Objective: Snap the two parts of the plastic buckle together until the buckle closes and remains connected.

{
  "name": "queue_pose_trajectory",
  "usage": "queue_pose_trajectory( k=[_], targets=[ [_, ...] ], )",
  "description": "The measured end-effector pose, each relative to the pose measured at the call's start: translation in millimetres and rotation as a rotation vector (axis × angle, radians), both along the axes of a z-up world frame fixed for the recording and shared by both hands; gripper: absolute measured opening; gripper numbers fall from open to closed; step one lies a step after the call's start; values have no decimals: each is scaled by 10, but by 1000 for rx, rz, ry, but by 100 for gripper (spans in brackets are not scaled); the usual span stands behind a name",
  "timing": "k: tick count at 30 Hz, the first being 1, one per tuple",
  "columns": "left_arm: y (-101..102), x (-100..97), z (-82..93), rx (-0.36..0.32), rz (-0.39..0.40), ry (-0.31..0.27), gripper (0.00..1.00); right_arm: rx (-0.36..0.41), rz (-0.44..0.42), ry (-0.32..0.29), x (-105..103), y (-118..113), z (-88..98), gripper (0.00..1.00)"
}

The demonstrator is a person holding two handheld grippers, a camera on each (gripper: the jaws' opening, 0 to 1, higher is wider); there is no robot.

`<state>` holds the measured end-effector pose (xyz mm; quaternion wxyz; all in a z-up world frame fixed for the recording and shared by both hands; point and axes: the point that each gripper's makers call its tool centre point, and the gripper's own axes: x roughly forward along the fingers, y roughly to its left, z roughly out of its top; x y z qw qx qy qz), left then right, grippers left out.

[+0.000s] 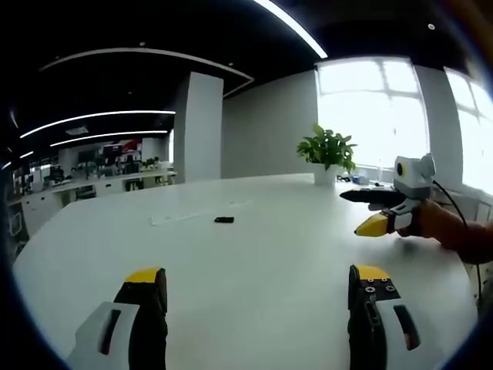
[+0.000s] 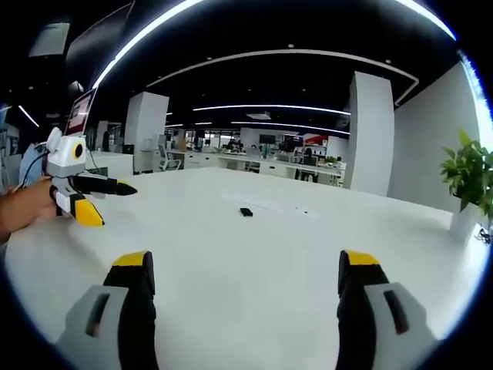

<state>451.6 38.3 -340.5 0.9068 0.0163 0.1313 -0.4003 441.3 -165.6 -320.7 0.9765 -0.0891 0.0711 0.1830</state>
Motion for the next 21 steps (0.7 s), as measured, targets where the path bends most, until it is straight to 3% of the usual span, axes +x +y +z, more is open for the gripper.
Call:
queue_pose_trajectory(
  k=[21],
  targets=[
    [5,-16,31,-16,0,0,99,-5,-2,4,5,-10,-19,100]
  ],
)
